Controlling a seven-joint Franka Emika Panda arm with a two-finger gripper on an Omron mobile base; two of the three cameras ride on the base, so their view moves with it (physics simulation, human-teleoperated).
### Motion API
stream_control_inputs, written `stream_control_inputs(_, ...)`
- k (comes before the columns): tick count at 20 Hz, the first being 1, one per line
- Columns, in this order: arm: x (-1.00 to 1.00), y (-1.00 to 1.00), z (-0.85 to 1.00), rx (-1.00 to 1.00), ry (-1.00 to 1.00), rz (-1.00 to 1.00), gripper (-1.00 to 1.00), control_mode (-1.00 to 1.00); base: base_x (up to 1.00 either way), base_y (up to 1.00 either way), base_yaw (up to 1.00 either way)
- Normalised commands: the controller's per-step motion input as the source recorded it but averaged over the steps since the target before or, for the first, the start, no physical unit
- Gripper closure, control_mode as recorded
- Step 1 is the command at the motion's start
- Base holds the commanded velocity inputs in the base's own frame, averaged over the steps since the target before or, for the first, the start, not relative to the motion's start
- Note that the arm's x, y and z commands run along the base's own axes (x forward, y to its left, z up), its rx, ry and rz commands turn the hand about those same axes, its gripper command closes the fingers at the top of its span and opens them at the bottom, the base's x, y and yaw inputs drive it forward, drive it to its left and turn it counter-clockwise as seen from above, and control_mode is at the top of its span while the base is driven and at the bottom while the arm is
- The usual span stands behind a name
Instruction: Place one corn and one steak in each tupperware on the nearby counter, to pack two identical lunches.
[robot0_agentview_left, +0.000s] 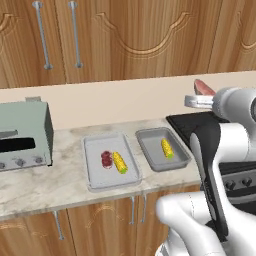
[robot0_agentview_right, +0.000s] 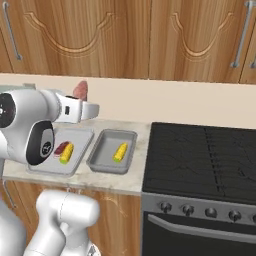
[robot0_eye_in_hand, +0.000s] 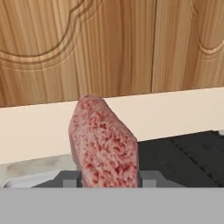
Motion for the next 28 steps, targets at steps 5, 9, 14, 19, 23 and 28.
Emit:
stream_control_inputs(5, 0.0, 0.0, 0.0, 0.0, 0.0, 0.0, 1.0, 1.0, 0.39, 0.05, 0.0)
stream_control_inputs(9, 0.0, 0.0, -0.19, 0.0, 0.05, 0.0, 1.0, -1.0, 0.0, 0.0, 0.0)
stream_control_inputs(14, -0.01, 0.12, -0.5, 0.0, 0.21, 0.0, 1.0, -1.0, 0.0, 0.0, 0.0)
stream_control_inputs(19, 0.0, 0.23, -0.83, 0.0, 0.31, 0.0, 1.0, -1.0, 0.0, 0.0, 0.0)
stream_control_inputs(23, 0.0, 0.09, -0.81, 0.0, 0.24, 0.0, 1.0, -1.0, 0.0, 0.0, 0.0)
stream_control_inputs(28, 0.11, 0.01, -0.62, 0.0, 0.22, 0.0, 1.0, -1.0, 0.0, 0.0, 0.0)
